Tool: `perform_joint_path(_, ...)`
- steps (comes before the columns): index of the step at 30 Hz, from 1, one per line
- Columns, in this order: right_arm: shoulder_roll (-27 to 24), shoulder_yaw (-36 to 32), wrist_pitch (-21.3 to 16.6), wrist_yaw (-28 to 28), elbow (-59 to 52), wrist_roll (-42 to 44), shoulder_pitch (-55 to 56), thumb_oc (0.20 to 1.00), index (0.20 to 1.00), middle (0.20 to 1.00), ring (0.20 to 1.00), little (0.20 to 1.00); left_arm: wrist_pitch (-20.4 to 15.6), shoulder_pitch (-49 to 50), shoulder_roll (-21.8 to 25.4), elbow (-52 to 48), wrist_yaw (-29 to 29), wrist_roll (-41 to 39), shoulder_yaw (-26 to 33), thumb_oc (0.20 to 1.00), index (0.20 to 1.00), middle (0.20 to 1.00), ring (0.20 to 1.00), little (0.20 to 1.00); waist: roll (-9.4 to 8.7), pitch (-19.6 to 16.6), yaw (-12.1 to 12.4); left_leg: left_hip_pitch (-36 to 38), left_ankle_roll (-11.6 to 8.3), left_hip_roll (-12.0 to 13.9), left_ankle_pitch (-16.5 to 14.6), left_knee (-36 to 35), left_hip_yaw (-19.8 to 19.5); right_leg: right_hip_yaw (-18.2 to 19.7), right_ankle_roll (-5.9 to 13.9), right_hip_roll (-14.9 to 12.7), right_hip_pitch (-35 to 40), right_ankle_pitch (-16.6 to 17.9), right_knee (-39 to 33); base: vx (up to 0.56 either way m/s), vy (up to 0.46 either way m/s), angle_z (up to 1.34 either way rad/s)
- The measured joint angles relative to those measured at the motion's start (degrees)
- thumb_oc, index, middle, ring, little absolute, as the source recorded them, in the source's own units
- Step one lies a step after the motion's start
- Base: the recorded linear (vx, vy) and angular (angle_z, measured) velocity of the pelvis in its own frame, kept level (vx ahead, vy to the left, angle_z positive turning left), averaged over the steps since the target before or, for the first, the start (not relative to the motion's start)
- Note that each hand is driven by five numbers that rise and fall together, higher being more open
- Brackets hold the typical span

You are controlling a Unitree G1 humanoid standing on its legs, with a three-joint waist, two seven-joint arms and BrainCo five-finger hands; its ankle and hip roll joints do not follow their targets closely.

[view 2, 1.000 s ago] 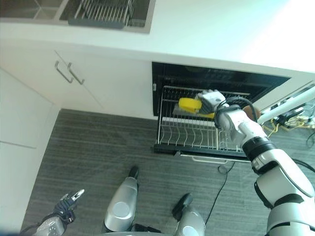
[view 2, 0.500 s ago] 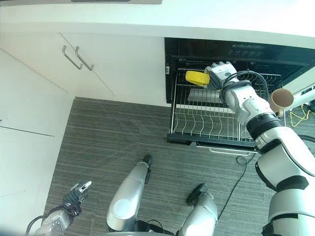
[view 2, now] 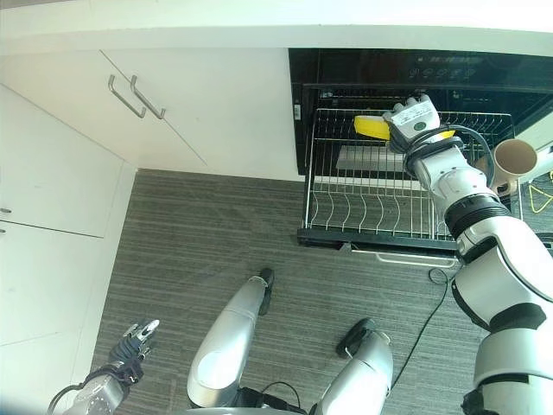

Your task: Place the dishes in the dishwasher.

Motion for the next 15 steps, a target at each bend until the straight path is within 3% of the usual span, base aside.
perform_joint_path(15,1.98,0.00,6.71,-7.20,3.49,-4.12,-1.83,0.200,0.200,0.200,0.200,0.200,-4.53,1.20,0.00,-0.15,-3.05,-3.71,0.13,1.000,1.000,1.000,1.000,1.000,1.39,-0.69,0.99,-8.04,-0.10,0.11,0.06,3.63,-0.65,1.64,-1.02,-0.31,-8.91,-1.02,5.11,-0.01,0.019,0.00)
